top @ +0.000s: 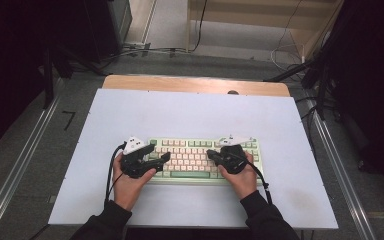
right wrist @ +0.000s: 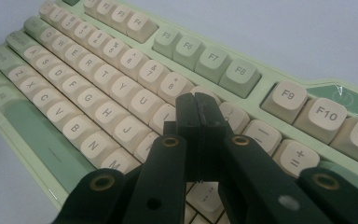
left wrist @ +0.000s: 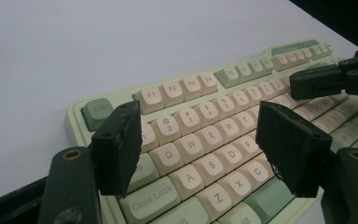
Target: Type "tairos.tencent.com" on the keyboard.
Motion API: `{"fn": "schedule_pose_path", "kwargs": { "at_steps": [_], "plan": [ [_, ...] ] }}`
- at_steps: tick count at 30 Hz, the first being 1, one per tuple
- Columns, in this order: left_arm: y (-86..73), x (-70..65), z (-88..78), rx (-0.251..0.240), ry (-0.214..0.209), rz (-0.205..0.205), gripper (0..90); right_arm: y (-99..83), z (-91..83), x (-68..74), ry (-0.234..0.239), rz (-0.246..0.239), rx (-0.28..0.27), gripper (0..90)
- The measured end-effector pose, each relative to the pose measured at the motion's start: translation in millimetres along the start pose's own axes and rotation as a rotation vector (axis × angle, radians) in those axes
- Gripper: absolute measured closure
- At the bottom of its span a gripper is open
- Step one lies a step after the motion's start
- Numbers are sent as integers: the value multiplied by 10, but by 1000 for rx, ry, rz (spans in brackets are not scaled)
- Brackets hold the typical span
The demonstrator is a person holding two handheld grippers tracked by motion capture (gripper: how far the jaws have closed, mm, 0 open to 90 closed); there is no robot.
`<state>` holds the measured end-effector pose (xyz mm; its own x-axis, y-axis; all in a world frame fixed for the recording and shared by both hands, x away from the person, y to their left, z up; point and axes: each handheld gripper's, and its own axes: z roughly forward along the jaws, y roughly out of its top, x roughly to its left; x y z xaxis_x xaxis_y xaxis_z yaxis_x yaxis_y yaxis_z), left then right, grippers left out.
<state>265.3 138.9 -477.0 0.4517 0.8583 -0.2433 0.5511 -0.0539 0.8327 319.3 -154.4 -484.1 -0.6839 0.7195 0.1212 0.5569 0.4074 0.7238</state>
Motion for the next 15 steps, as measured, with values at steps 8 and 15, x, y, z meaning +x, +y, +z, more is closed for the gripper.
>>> {"fn": "schedule_pose_path", "kwargs": {
  "at_steps": [8, 15],
  "plan": [
    [0, -2, -1, 2, 2, 1, 331, -10, 5, 1, 11, -6, 5, 843],
    [-1, -3, -4, -1, 7, 3, 330, 116, -298, -37, 38, 38, -140, 484]
  ]
}}
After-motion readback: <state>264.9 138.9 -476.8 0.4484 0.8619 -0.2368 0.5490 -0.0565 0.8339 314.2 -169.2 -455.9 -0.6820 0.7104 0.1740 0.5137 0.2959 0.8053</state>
